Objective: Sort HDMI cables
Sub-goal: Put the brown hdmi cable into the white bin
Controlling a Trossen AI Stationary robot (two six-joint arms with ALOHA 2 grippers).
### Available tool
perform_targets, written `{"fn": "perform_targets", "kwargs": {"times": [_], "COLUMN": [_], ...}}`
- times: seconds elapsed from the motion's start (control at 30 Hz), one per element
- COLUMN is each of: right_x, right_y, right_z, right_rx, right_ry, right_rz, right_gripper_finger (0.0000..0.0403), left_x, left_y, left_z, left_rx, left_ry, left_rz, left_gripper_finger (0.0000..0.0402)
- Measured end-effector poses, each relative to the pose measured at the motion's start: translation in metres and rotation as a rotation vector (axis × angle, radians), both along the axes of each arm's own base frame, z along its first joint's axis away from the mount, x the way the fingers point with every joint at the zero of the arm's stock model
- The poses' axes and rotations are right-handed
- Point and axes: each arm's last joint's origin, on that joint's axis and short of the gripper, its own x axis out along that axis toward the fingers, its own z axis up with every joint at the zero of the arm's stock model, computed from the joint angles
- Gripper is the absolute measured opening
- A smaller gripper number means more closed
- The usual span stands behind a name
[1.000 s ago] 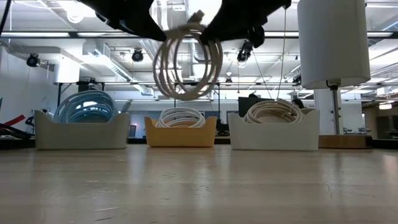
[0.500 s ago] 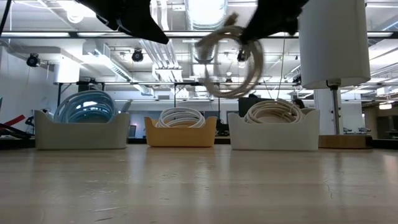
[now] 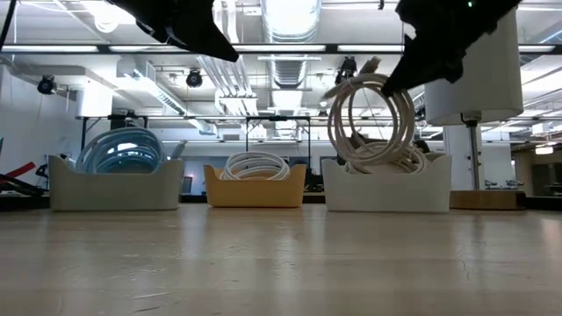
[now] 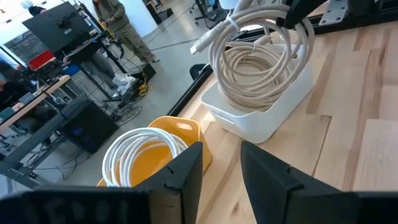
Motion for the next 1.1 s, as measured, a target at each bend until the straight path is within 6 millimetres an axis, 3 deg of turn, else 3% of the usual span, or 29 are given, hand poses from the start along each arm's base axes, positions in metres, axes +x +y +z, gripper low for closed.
{"fn": "perform_targets", "kwargs": {"times": [0.17, 0.33, 0.47, 0.83, 1.1], "right_x": [-0.006, -0.014, -0.021, -0.03, -0.033], "right_y": [-0.007, -0.009, -0.012, -0.02, -0.022], "right_z": [-0.01, 0.003, 0.0, -0.048, -0.059], "right_rx": [0.033, 0.031, 0.038, -0.034, -0.072], "right_ry": [-0.059, -0.145, -0.15, -0.055, -0.013], "right_rz": [0.057, 0.099, 0.083, -0.091, -0.115], "right_gripper_finger": [0.003, 0.0029, 0.0032, 0.0041, 0.0042], "left_x": [0.0, 0.0, 0.0, 0.0, 0.0], "left_y": [0.0, 0.0, 0.0, 0.0, 0.0], "left_z": [0.0, 0.0, 0.0, 0.0, 0.0], "left_rx": [-0.001, 0.0, 0.0, 0.0, -0.006], "left_ry": [0.0, 0.0, 0.0, 0.0, -0.005], "left_rz": [0.0, 0.001, 0.001, 0.001, 0.003], "left_gripper_finger": [0.0126, 0.0126, 0.0126, 0.0126, 0.0126]}}
